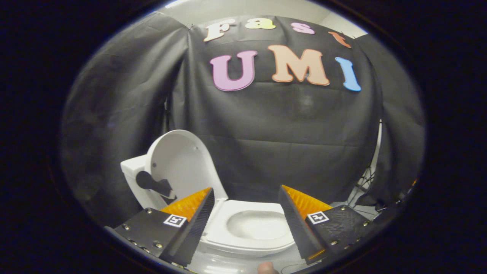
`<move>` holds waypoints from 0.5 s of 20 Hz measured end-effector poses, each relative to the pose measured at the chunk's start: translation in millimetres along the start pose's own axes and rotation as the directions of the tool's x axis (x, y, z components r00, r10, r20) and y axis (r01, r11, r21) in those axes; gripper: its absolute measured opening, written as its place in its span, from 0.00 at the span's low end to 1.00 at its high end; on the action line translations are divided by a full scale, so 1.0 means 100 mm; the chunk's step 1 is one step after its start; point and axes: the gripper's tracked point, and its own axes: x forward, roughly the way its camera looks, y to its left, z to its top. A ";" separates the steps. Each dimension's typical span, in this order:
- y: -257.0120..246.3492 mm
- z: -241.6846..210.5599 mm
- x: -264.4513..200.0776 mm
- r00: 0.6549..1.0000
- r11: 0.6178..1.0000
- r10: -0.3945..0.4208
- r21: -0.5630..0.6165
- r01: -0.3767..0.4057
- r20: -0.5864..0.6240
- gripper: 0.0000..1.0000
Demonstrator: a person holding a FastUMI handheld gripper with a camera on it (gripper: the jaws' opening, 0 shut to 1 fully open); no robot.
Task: Open the toilet lid.
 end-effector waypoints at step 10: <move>-0.57 0.41 -0.29 0.997 0.997 -0.035 0.073 0.031 0.064 0.99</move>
